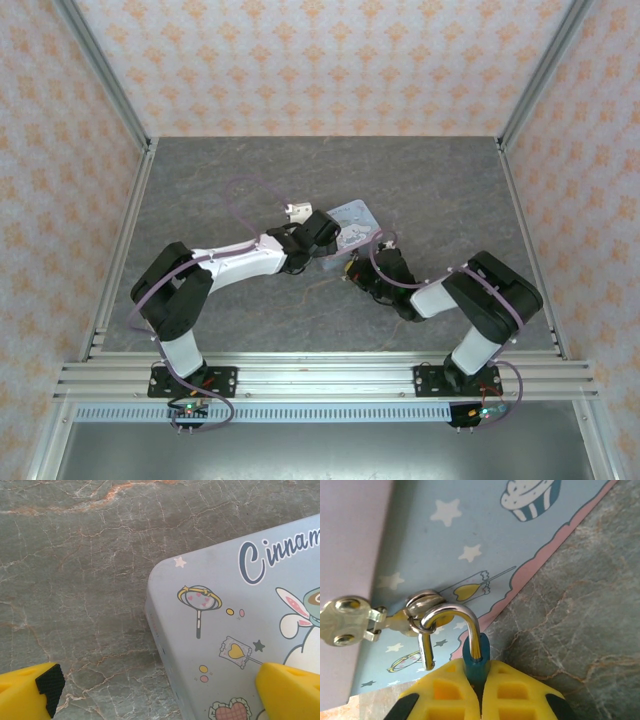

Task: Unlock the padlock with the key

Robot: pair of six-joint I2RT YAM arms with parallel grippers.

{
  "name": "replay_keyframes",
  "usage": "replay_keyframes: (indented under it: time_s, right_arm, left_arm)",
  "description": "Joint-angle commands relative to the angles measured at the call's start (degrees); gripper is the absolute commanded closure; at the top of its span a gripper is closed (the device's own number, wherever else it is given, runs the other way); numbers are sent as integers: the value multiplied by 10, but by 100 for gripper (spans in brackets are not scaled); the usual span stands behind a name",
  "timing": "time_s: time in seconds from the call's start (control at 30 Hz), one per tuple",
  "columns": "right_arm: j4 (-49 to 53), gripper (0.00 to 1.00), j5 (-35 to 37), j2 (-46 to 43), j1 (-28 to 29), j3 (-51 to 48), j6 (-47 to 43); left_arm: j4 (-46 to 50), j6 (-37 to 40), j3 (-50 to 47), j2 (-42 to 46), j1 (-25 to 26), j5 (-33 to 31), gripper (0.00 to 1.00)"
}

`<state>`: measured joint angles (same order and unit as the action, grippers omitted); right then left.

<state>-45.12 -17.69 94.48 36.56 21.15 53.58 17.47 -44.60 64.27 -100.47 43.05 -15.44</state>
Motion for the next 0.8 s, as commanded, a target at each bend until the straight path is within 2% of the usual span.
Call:
replay_keyframes:
  time_s: [0.0,0.37,0.77]
  right_arm:
    - [-10,100,34,2,-7,-10,10]
    - [70,100,41,-62,-33,0,-25]
    - [101,100,1,-52,-71,34,-54]
  left_arm:
    - [61,9,-31,-27,9,27,0]
    - [59,10,-33,-32,9,36,0]
    - [61,11,-30,-37,9,43,0]
